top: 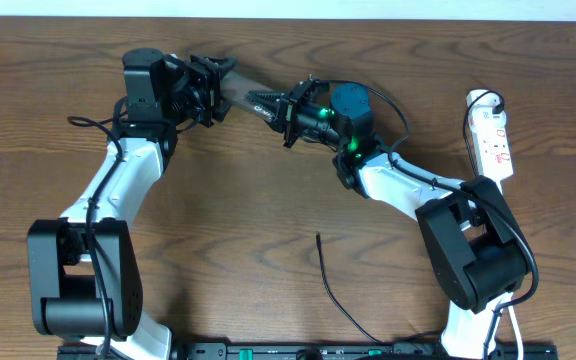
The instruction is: Plug charger to phone and switch on socket
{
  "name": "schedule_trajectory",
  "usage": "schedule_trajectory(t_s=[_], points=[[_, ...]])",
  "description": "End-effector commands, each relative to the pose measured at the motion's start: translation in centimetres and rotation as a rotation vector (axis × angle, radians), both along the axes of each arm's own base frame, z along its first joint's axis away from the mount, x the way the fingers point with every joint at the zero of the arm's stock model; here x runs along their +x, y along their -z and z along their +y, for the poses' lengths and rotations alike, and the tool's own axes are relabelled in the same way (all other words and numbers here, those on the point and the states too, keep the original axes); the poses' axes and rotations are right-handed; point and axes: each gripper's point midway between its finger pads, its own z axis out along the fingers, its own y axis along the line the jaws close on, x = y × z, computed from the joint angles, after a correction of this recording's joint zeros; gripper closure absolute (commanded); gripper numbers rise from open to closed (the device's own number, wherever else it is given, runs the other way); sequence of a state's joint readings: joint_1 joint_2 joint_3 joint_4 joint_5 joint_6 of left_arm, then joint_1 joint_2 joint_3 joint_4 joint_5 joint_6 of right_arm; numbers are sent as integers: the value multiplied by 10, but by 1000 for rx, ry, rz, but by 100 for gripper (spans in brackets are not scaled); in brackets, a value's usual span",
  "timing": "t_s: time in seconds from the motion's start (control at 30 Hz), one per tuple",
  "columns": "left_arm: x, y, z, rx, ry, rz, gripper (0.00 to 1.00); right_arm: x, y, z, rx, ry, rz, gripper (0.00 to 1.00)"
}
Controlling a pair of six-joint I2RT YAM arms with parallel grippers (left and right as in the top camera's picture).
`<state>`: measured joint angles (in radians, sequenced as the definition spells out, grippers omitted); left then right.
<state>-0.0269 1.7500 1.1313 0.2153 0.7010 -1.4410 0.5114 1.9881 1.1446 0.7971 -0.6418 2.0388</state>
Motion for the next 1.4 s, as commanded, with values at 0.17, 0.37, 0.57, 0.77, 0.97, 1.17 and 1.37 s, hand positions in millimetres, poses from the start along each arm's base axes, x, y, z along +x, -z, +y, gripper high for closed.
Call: schedule_trajectory(t_s=[0.17, 0.37, 0.57, 0.77, 0.97, 1.17, 1.37], points=[[-3, -8, 2, -1, 1, -19, 42, -7, -15, 8, 24, -29, -25, 99], [-3, -8, 2, -1, 1, -19, 56, -7, -15, 8, 24, -31, -25, 99], [-3, -8, 2, -1, 1, -19, 64, -8, -15, 8, 24, -35, -25, 98], [-3, -8, 2, 1, 2, -21, 69, -11, -15, 12, 24, -43, -25, 98], [-3, -7, 2, 1, 2, -21, 80, -11, -15, 12, 24, -43, -25, 98], [-3, -8, 2, 2, 2, -21, 89, -13, -15, 14, 24, -48, -25, 99], [-3, -7, 2, 1, 2, -21, 92, -13, -15, 14, 24, -48, -25, 98]])
